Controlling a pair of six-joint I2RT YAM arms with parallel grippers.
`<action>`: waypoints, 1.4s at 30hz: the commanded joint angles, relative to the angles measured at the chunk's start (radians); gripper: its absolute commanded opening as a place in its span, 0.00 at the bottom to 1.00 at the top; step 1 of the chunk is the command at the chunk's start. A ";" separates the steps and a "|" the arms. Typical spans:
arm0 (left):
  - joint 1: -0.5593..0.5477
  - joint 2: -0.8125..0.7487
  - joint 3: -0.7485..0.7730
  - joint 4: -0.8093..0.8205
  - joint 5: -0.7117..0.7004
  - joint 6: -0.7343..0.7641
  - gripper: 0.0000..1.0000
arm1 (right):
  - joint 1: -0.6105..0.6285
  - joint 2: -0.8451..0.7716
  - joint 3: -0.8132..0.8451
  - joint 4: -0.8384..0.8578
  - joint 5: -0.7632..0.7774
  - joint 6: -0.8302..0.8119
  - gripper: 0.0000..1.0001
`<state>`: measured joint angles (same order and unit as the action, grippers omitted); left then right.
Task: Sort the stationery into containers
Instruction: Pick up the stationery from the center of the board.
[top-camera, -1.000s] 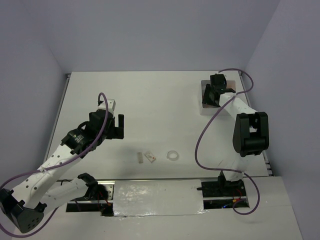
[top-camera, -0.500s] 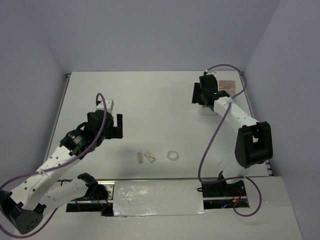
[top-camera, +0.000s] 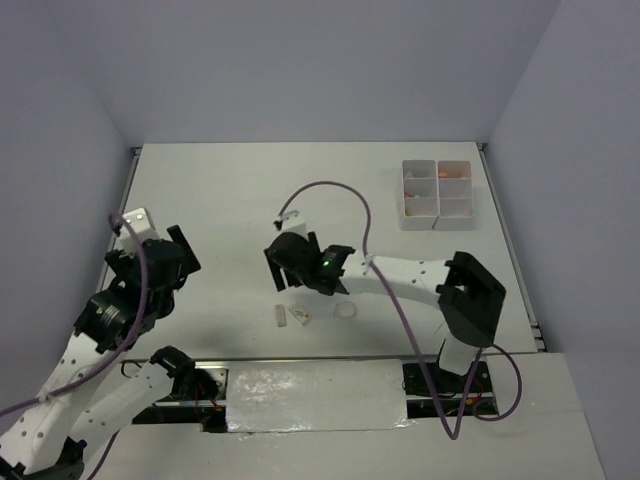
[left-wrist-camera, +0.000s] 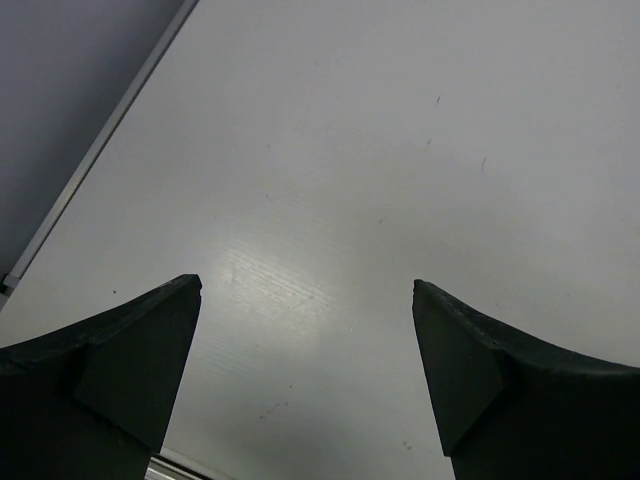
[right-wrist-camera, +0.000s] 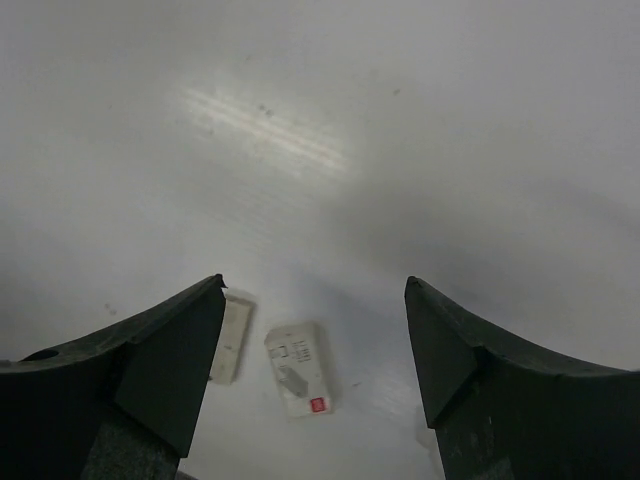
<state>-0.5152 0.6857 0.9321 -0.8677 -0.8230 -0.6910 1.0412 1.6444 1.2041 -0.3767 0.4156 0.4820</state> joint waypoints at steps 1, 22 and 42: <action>0.006 -0.084 0.019 0.021 -0.065 -0.024 0.99 | 0.081 0.103 0.060 -0.030 0.043 0.107 0.80; 0.006 -0.063 0.002 0.078 0.031 0.056 0.99 | 0.197 0.292 0.126 -0.021 -0.034 0.119 0.68; 0.006 -0.078 -0.004 0.101 0.064 0.080 0.99 | 0.215 0.322 0.069 0.031 -0.101 0.115 0.18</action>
<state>-0.5129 0.6197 0.9283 -0.8040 -0.7612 -0.6308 1.2385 1.9583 1.2774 -0.3901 0.3588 0.5961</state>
